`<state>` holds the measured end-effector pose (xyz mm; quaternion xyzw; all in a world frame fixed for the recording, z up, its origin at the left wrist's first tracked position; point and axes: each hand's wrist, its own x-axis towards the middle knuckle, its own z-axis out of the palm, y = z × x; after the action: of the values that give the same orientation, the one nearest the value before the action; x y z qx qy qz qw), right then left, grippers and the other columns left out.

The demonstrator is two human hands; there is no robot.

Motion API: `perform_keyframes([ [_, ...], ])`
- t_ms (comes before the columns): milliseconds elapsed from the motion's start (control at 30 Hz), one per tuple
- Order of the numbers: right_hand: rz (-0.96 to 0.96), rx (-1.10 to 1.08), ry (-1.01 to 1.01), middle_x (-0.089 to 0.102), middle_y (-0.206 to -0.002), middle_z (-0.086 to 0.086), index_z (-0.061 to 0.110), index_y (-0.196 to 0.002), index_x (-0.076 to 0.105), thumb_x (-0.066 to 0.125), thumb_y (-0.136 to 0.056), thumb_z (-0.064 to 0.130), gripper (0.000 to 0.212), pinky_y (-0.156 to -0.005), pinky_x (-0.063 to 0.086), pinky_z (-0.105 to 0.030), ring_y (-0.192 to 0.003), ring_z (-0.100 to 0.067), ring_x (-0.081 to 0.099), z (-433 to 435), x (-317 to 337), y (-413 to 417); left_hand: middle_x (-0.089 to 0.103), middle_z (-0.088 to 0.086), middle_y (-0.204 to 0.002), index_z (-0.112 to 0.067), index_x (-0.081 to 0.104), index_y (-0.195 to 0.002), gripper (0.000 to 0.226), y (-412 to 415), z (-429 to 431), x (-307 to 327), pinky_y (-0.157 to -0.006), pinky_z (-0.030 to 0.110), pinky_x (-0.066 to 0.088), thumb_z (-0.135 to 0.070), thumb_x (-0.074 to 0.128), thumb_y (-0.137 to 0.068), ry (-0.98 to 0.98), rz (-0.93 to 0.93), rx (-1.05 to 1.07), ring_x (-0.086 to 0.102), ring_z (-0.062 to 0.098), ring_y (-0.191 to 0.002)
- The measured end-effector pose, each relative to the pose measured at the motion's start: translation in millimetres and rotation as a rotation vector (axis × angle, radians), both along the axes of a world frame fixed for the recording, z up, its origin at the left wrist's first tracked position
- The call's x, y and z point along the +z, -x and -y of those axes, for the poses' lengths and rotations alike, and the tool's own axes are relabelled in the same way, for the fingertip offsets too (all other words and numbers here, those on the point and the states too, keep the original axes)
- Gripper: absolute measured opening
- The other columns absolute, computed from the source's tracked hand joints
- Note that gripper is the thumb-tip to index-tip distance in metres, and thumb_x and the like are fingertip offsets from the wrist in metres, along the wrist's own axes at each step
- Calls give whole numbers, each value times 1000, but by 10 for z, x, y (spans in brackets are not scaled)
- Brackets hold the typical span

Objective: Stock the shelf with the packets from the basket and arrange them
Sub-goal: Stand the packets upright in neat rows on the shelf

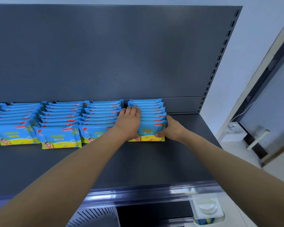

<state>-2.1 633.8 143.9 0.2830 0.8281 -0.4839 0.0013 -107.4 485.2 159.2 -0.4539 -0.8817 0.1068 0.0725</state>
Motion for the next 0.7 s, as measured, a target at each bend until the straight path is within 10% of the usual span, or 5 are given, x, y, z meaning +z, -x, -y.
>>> perform_keyframes([
  [233, -74, -71, -250, 33, -145, -5, 15, -148, 9, 79, -71, 17, 104, -112, 30, -43, -138, -28, 26, 101, 74, -13, 19, 11, -150, -6, 8, -147, 96, -55, 213, 72, -117, 40, 6, -46, 64, -80, -100, -22, -28, 17, 29, -139],
  [467, -192, 20, -744, 22, -153, -5, 12, -145, 25, 65, -84, 29, 74, -117, 12, -41, -143, -25, 10, 393, 264, 47, 34, 8, -142, -10, 23, -144, 73, 167, 851, 216, -113, 35, 11, -36, 60, -87, -252, -49, 48, 29, 27, -131],
  [700, -254, 283, -881, 28, -151, -1, 16, -142, 35, 59, -89, 33, 60, -118, 4, -36, -144, -21, 11, 961, 315, 295, 17, 10, -151, -10, 8, -147, 103, 563, 1808, 142, -116, 40, 12, -49, 70, -75, -43, -53, 416, 17, 28, -140],
])
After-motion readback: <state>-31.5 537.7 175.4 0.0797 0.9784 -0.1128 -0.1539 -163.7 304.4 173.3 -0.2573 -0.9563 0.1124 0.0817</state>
